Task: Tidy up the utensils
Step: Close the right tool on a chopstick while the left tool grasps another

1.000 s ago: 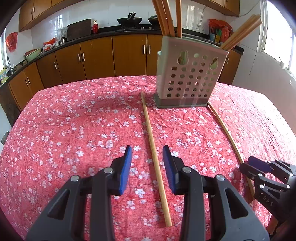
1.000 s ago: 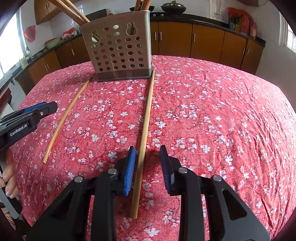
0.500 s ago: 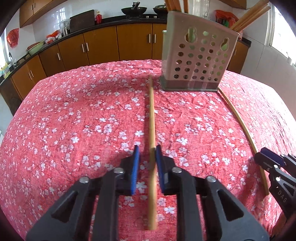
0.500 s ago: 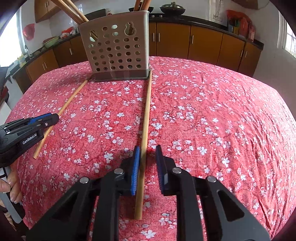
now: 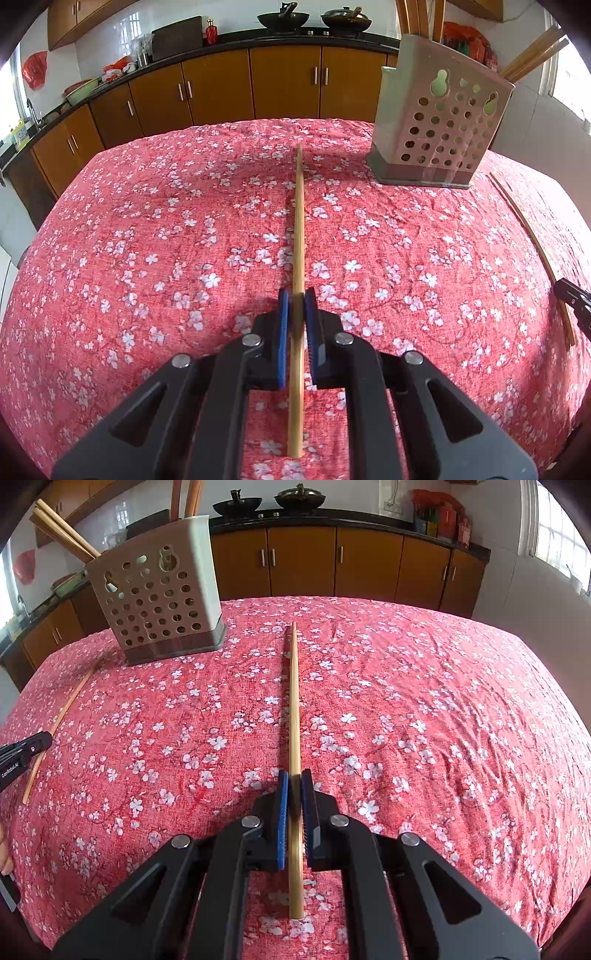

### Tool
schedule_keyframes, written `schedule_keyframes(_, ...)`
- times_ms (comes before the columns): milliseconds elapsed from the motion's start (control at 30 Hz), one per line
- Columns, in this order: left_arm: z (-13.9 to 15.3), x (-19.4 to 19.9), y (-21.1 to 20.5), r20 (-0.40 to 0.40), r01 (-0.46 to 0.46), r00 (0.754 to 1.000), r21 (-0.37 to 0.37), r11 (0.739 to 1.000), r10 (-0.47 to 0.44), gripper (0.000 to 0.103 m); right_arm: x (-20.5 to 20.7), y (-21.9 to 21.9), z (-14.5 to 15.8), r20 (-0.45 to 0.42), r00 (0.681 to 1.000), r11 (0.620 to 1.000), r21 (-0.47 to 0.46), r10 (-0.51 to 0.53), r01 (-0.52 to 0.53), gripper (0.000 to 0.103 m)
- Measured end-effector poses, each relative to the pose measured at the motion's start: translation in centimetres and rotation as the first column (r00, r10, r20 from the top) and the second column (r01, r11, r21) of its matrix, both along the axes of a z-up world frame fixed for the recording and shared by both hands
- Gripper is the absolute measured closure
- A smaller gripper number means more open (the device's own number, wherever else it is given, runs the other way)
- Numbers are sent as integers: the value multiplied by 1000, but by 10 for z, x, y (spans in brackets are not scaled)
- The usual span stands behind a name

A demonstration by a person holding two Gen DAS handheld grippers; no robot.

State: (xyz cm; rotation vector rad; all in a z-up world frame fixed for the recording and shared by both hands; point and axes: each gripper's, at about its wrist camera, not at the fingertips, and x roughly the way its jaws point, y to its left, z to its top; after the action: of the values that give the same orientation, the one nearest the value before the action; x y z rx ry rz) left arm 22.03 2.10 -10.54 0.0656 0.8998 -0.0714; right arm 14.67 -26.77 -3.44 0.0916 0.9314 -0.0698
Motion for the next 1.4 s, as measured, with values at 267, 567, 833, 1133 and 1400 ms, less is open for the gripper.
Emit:
schedule_keyframes(267,0,-1,-4,1,-11,1000,4,1000,11,89,-1,-1,1,0,1000,1000,-5,-2,2,95)
schedule_keyframes(567,-1,-1,-3,1,-11,1000,4,1000,11,89,-2,4,1,0,1000,1000,-1,-3,3,95)
schedule_keyframes(833,-1,-1,-3,1,-10,1000,4,1000,10,89,-2,0,0,1,1000,1000,18,-5,5,94)
schedule_keyframes(1133,-1,0,-3,1,-10,1000,4,1000,10,89,-2,0,0,3,1000,1000,11,-10,10,92)
schedule_keyframes(1400,-1,0,-4,1,-11,1000,3,1000,11,89,-1,-2,-1,2,1000,1000,8,-16,16,89)
